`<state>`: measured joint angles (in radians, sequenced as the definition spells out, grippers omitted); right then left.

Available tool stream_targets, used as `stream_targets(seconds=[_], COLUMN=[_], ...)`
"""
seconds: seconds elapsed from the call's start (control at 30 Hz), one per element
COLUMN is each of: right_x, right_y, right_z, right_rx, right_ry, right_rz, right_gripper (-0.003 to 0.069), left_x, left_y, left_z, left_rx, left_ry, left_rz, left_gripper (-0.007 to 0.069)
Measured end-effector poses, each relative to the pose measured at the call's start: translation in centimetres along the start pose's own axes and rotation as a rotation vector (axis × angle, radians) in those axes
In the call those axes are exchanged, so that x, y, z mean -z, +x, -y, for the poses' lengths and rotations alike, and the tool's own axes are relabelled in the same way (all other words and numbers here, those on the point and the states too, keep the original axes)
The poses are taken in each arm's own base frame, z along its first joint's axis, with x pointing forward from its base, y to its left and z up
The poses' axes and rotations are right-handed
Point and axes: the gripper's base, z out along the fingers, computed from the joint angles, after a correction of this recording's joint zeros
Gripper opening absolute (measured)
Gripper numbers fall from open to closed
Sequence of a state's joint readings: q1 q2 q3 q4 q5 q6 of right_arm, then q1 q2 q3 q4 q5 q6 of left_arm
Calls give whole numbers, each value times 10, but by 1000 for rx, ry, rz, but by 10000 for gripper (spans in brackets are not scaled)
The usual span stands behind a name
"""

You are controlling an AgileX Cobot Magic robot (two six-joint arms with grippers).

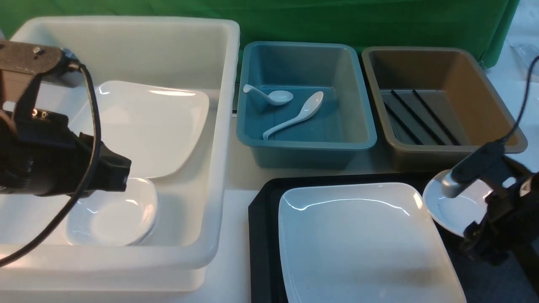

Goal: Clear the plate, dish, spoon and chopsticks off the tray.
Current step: Use the right arm to grab a small plate from the dinner plate

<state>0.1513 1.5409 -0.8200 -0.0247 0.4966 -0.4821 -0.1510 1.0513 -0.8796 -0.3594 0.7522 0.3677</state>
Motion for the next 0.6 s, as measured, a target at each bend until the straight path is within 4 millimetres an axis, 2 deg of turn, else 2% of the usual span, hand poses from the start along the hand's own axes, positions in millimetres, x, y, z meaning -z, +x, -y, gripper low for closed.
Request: stream_targets(seconds=[0.13, 0.3, 0.43, 0.53, 0.6], right_x=[-16, -30, -36, -33, -30], right_y=[-7, -7, -7, -11, -13], right_z=[0, 2, 1, -2, -2], right_rx=[23, 63, 74, 110, 118], right_ry=[11, 20, 17, 29, 39], right_rz=[28, -2, -13, 4, 21], right_gripper=[525, 515, 416, 206, 175], left_x=[0, 0, 0, 0, 0], left_y=[0, 0, 0, 1, 1], left_z=[0, 0, 0, 0, 0], left_rx=[-1, -2, -7, -9, -9], left_ry=[-1, -1, -2, -3, -3], left_rz=[0, -2, -5, -6, -6], left_gripper=[36, 36, 36, 36, 36])
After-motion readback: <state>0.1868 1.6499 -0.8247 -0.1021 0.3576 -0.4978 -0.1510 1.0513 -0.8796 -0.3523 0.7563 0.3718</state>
